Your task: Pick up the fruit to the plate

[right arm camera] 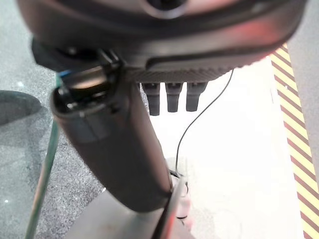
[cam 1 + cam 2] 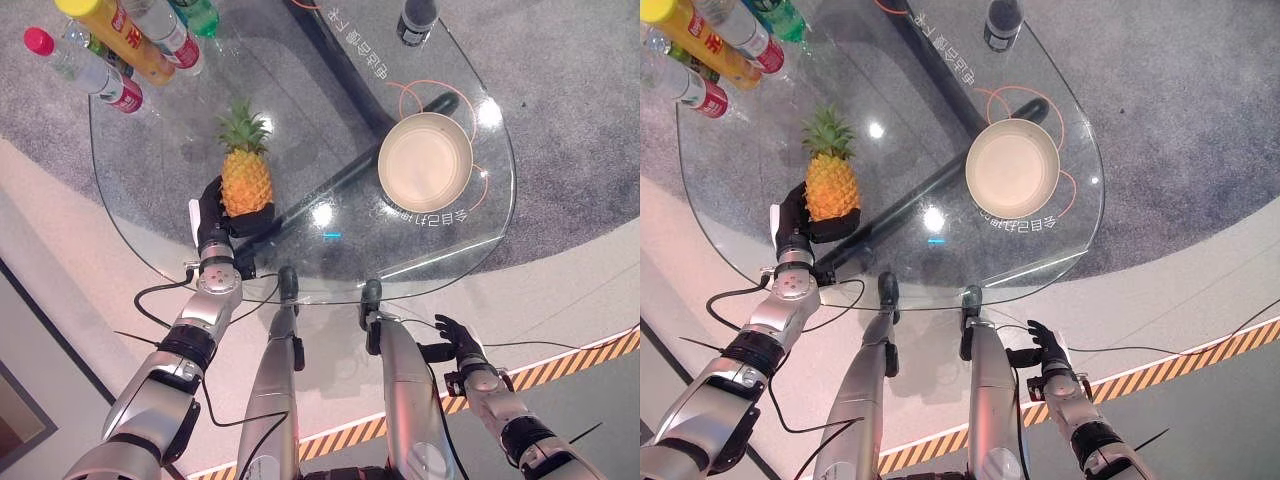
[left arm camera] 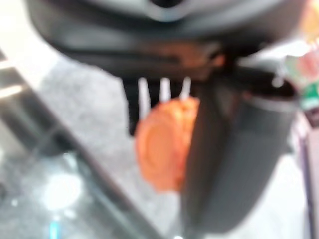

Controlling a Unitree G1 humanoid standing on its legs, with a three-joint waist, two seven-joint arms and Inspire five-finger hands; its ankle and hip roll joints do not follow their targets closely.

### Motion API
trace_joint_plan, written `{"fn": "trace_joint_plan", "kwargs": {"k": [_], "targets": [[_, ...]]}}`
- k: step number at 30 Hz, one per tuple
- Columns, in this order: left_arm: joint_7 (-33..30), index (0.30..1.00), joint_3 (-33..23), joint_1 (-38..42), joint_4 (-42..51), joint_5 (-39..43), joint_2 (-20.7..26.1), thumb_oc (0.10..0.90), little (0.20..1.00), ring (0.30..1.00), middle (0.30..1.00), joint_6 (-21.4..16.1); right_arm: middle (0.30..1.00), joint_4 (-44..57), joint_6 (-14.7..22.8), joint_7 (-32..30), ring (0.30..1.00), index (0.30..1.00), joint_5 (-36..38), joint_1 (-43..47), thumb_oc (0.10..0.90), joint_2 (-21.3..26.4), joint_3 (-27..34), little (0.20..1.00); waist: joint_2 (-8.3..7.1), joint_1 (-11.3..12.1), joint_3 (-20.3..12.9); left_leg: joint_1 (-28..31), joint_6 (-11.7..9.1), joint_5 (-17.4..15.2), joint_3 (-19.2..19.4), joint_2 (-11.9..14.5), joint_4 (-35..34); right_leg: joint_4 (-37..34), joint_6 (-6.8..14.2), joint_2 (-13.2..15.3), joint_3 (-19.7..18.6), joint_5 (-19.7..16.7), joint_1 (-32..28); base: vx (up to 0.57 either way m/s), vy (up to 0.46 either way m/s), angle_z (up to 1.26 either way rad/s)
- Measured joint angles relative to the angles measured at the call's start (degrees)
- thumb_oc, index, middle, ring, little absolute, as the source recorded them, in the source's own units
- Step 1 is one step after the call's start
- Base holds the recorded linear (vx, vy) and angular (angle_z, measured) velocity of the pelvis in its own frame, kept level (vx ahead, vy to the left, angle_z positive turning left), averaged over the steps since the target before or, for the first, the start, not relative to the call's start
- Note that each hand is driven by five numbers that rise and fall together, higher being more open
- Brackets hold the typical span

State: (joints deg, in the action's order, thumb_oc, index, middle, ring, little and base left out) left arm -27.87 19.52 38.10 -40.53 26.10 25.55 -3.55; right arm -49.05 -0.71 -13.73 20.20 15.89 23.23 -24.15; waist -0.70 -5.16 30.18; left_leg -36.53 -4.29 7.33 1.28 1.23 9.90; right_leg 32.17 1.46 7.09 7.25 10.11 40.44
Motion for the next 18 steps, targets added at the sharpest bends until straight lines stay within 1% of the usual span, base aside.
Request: {"fn": "trace_joint_plan", "kwargs": {"k": [3, 6, 8, 9, 11, 12, 15, 18], "targets": [[0.0, 0.300, 0.0, -0.5, 0.0, 0.1, 0.0, 0.100, 0.200, 0.300, 0.300, 0.3, 0.900, -1.0, 0.0, 0.0, 0.900, 0.900, 0.1, 0.3, 0.800, -0.2, 0.1, 0.900, 0.00, 0.1, 0.0, 0.5, 0.1, -0.1, 0.1, 0.1, -0.1, -0.2, -0.1, -0.1, -0.4, 0.0, -0.5, 0.00, 0.000, 0.00], [0.1, 0.300, 0.0, -2.2, 0.0, 0.2, -0.1, 0.100, 0.200, 0.300, 0.300, 0.6, 0.900, -2.4, 0.0, -0.1, 0.900, 0.900, 1.1, 0.4, 0.800, -0.8, 0.2, 0.900, 0.00, 0.2, 0.0, 2.6, 0.1, -0.1, 0.3, 0.0, -0.6, -0.5, -0.1, -0.1, -0.4, 0.0, -2.4, 0.00, 0.000, 0.00], [0.1, 0.300, -0.1, -3.2, -0.1, 0.5, -0.1, 0.100, 0.200, 0.300, 0.300, 0.7, 0.900, -3.8, 0.0, -0.1, 0.900, 0.900, 4.2, 0.4, 0.800, -1.4, 1.7, 0.900, 0.02, 0.4, 0.0, 3.9, 0.2, -0.2, 0.7, 0.1, -0.9, -0.7, 0.0, -0.1, -0.7, 0.0, -3.5, 0.01, 0.005, -0.04], [0.1, 0.300, -0.1, -3.2, -0.1, 0.5, -0.1, 0.100, 0.200, 0.300, 0.300, 0.7, 0.900, -3.8, 0.0, -0.1, 0.900, 0.900, 4.2, 0.4, 0.800, -1.4, 1.7, 0.900, 0.02, 0.4, 0.0, 3.9, 0.2, -0.2, 0.7, 0.1, -0.9, -0.7, 0.0, -0.1, -0.7, 0.0, -3.5, 0.01, 0.009, -0.06], [0.1, 0.300, -0.4, -4.9, -0.1, 1.3, -0.1, 0.100, 0.200, 0.300, 0.300, 0.7, 0.900, -5.6, 0.1, -0.3, 0.900, 0.900, 7.4, 0.4, 0.800, -2.0, 2.9, 0.900, 0.03, 0.4, 0.0, 5.6, 0.2, -0.2, 1.1, 0.2, -1.1, -1.4, 0.0, -0.2, -1.1, 0.0, -5.2, 0.02, 0.015, -0.08], [0.1, 0.300, -0.5, -5.2, -0.1, 1.3, -0.1, 0.100, 0.200, 0.300, 0.300, 0.7, 0.900, -6.5, 0.7, -0.5, 0.900, 0.900, 8.9, 0.4, 0.800, -2.6, 4.1, 0.900, 0.04, 0.5, 0.0, 5.9, 0.2, -0.3, 1.3, 0.2, -1.1, -1.4, 0.0, -0.2, -1.2, 0.0, -5.5, 0.02, 0.017, -0.05], [0.1, 0.300, -0.7, -6.3, -0.1, 1.4, -0.1, 0.100, 0.200, 0.300, 0.300, 0.7, 0.900, -7.5, 1.4, -3.7, 0.900, 0.900, 13.9, 0.1, 0.800, -3.4, 6.3, 0.900, 0.10, 0.5, 0.0, 6.9, 0.2, -0.3, 1.4, 0.2, -1.4, -1.6, 0.1, -0.3, -1.3, 0.0, -6.4, 0.00, 0.000, 0.00], [0.0, 0.300, -1.0, -7.6, 0.0, 1.4, -0.1, 0.100, 0.200, 0.300, 0.300, 0.7, 0.900, -7.5, 2.6, -7.7, 0.900, 0.900, 16.5, 0.1, 0.800, -3.5, 9.0, 0.900, 0.30, 0.6, 0.1, 8.2, 0.4, -0.4, 1.5, 0.3, -2.0, -2.0, 0.1, -0.4, -1.4, -0.1, -7.5, 0.01, 0.019, -0.03]]}}
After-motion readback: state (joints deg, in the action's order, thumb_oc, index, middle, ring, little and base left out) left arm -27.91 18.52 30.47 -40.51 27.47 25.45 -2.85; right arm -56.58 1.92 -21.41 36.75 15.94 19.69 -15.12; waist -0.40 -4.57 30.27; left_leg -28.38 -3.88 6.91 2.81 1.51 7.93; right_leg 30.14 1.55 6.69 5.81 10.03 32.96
